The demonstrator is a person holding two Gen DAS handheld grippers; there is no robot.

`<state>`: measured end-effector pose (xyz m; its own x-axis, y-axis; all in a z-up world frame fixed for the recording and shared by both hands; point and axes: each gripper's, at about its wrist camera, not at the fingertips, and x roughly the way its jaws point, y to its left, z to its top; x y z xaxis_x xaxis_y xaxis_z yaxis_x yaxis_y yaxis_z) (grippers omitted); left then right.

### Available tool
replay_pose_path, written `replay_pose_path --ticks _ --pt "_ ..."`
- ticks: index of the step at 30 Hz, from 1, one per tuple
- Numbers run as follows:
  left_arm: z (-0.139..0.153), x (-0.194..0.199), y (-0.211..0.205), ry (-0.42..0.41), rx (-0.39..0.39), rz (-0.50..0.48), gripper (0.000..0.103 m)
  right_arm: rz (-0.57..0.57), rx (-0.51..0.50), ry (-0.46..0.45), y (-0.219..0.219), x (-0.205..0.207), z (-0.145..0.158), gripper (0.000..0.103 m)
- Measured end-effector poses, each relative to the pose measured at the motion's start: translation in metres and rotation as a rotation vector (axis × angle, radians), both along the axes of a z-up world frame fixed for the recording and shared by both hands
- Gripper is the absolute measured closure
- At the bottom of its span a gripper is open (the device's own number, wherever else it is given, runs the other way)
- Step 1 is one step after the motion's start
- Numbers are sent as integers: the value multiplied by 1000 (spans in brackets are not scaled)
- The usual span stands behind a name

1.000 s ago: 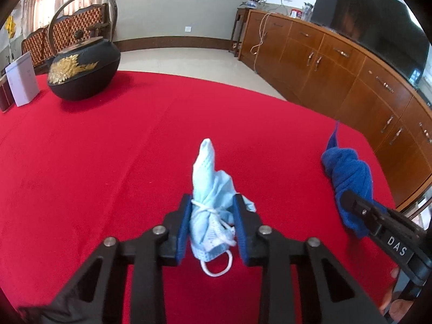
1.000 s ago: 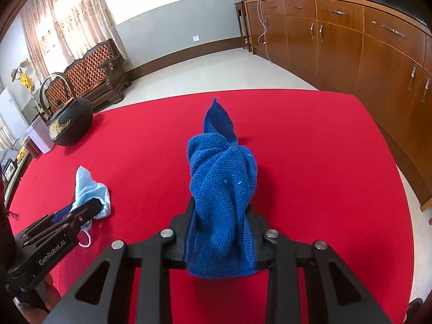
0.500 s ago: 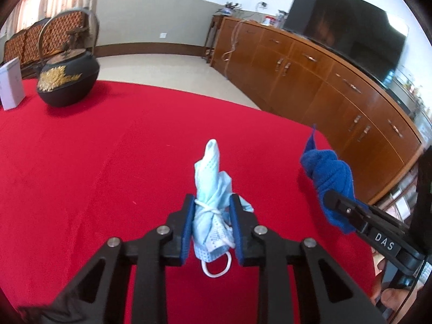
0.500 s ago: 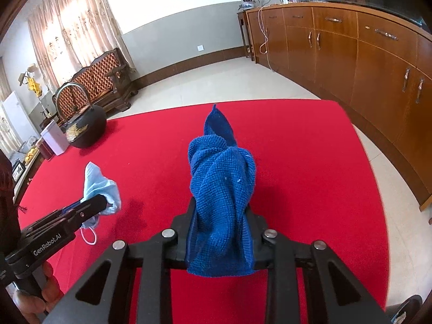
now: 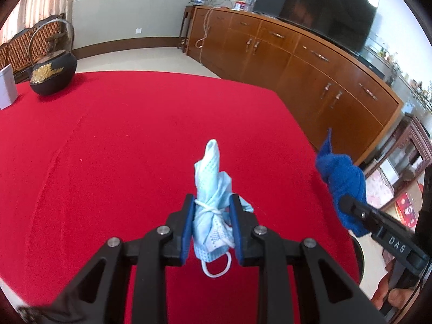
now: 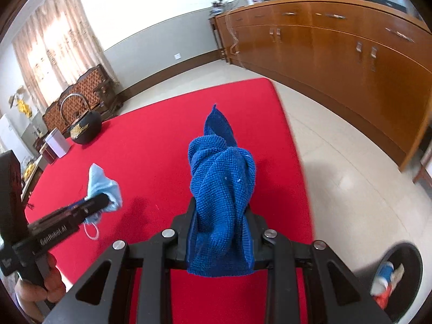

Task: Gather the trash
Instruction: 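Carry the mask and towel over the black bin and open both tools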

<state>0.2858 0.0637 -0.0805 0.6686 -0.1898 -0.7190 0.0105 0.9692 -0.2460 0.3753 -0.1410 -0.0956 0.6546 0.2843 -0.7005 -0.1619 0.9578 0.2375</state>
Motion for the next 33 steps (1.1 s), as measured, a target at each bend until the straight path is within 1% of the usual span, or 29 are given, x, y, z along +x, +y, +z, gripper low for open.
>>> replay_pose_path --ticks 4,7,13,20,23,28,33 --pt "10 -15 -19 -19 20 -33 76 -47 9 3 -34 -36 -1 73" --pt "14 -25 -34 -25 18 -62 77 -84 10 7 -57 -60 -2 73" --pt "18 -42 -71 -30 14 -151 76 -167 16 4 -105 -104 0 73" --pt "25 -50 -129 -35 7 -277 76 -286 20 1 -160 -145 2 73" --pt "27 -54 -160 -36 6 -344 76 -350 21 -2 -188 -163 2 73" --pt "23 -59 -206 -24 1 -441 76 -453 24 2 -238 -191 -2 73" --pt "14 -65 -245 3 -4 -517 76 -562 28 17 -290 -217 -8 73"
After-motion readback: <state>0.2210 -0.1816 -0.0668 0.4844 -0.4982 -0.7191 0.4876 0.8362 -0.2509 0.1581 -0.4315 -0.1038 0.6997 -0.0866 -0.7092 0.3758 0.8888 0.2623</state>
